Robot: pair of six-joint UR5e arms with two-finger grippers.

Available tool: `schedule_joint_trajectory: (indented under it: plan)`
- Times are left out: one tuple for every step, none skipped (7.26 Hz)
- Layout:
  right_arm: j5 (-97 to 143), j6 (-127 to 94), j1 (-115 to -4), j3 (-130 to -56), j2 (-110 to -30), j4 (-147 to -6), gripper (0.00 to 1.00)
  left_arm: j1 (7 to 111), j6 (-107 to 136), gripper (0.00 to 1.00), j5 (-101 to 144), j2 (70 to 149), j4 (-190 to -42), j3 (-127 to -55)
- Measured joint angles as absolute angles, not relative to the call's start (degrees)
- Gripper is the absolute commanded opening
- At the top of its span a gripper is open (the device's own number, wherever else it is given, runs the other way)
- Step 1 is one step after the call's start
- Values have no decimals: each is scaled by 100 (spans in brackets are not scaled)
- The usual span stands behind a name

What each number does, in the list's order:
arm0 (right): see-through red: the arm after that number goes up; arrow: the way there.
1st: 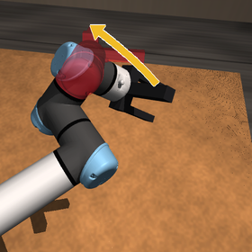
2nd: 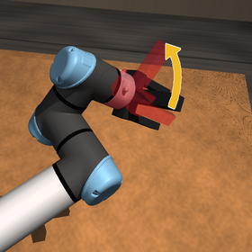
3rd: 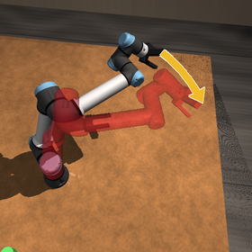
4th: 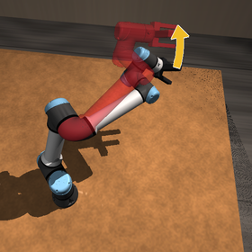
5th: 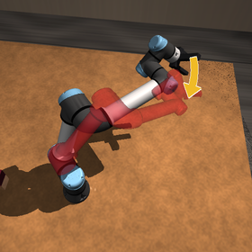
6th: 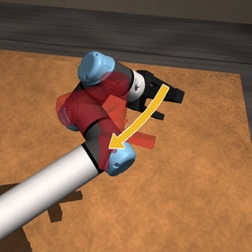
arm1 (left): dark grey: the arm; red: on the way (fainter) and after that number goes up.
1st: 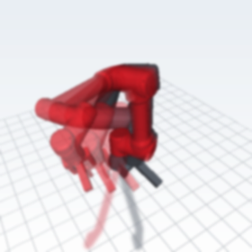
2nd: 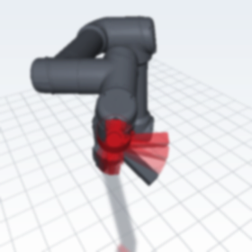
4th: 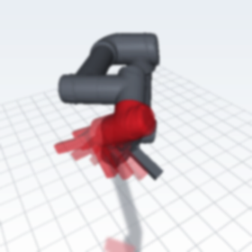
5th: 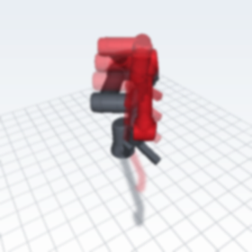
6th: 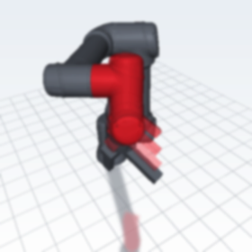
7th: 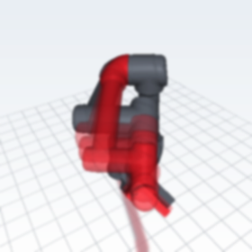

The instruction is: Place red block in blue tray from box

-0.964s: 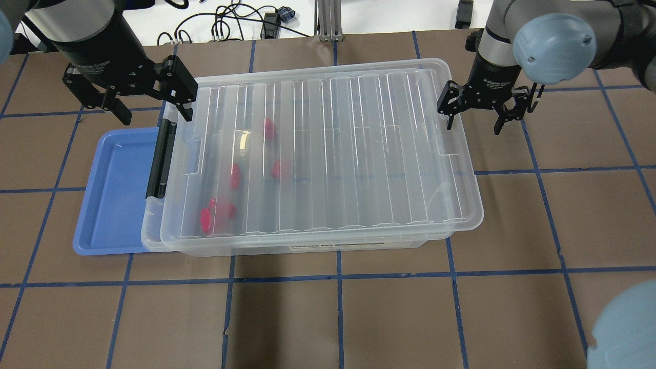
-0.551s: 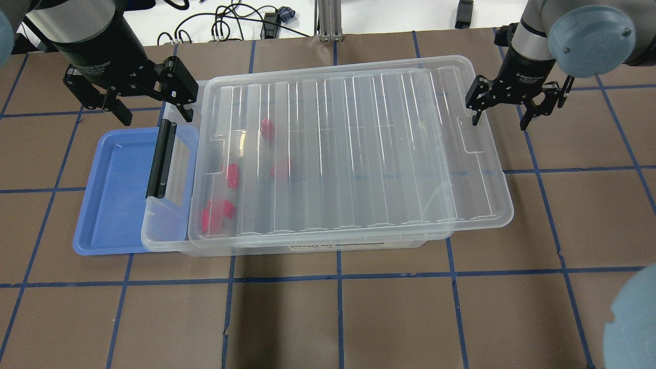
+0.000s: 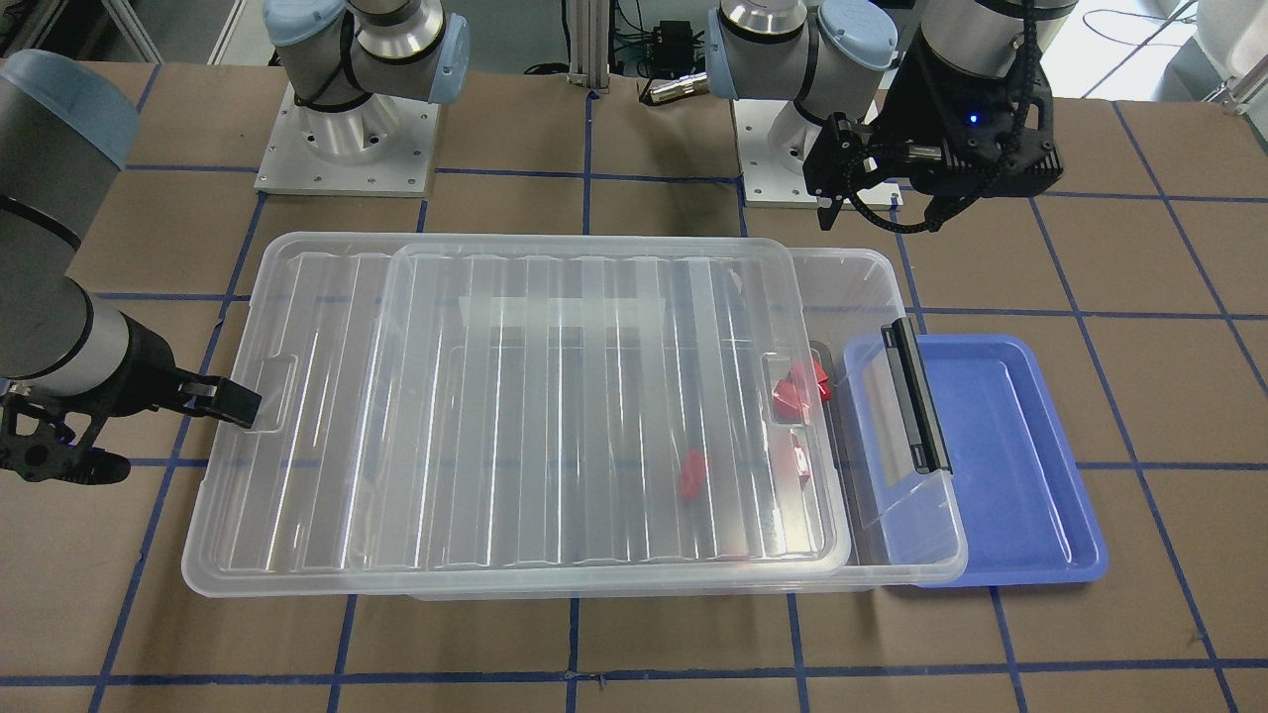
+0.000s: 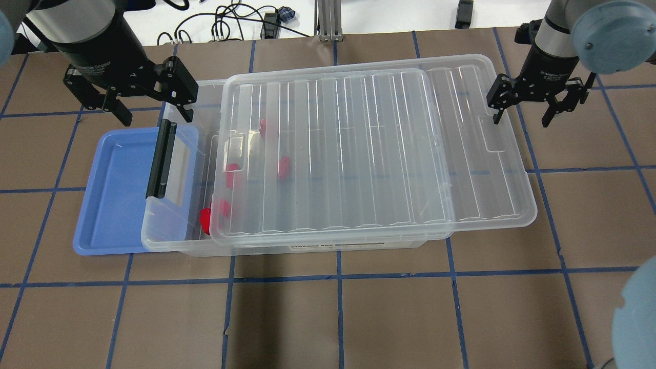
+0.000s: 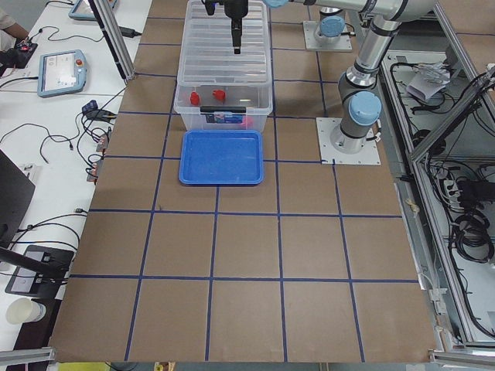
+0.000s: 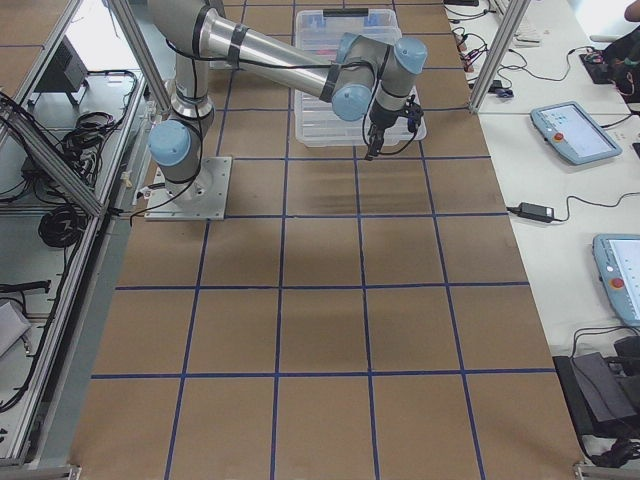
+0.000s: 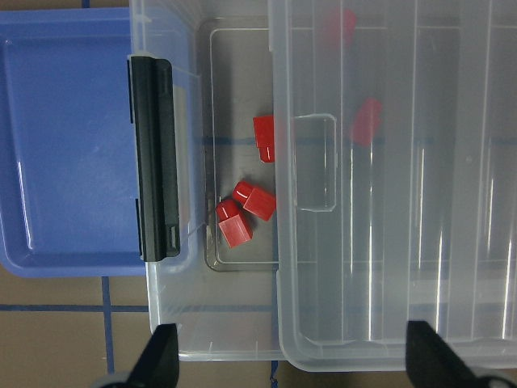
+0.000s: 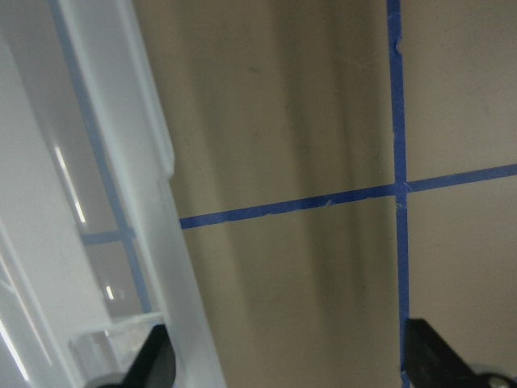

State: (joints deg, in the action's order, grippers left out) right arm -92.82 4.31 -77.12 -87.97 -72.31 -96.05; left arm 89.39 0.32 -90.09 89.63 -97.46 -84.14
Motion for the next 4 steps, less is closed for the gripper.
schedule_joint_trajectory:
  plan:
    - [-9302, 630, -7579, -8793, -7232, -9601, 100, 8939, 31, 100, -9009, 8959, -9747, -8417]
    - [-9311, 856, -7465, -8791, -7233, -9603, 100, 8938, 31, 100, -9009, 8958, -9747, -8418]
    - [-9314, 1041, -7369, -8787, -7233, -9610, 100, 8939, 29, 100, -9010, 8962, -9747, -8419]
    - [-9323, 1180, -7280, -8784, -7233, -9615, 100, 8941, 20, 100, -9022, 8971, -9749, -8420]
